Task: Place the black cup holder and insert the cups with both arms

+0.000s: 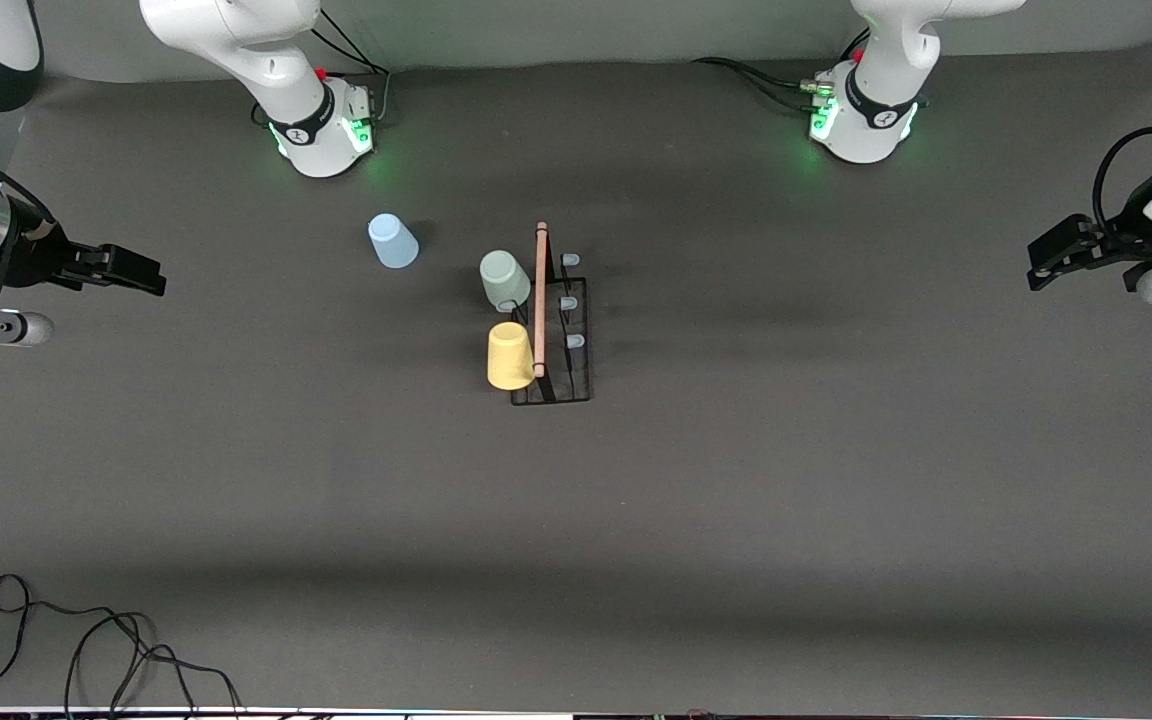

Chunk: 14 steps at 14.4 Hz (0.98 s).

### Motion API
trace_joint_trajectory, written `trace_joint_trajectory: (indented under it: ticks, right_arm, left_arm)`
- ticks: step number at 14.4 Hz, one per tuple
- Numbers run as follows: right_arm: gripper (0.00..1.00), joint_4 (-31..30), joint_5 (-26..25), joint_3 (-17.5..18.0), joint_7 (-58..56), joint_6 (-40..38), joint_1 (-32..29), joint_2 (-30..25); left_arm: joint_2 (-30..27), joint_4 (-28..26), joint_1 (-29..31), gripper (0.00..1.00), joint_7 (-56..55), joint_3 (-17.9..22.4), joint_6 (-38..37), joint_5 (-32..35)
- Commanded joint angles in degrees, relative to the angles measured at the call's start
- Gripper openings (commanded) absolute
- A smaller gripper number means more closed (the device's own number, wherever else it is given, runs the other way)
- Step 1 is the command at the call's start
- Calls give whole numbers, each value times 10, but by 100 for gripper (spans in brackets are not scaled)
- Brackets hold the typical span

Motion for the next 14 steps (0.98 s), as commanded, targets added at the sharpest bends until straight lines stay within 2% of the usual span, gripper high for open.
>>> trace_joint_trajectory:
  ticks: [1, 4, 14]
  right_arm:
    - [100, -69, -19, 17, -12, 51, -12, -47]
    - [100, -93, -19, 16, -78, 86, -25, -61]
    - [100, -77, -15, 12, -74, 98, -20, -48]
  left_arm:
    - [-5, -4, 0, 100, -1, 2, 1, 8]
    - [-2, -4, -1, 100, -3, 2, 1, 8]
    - [-1, -4, 1, 100, 2, 3, -1, 7]
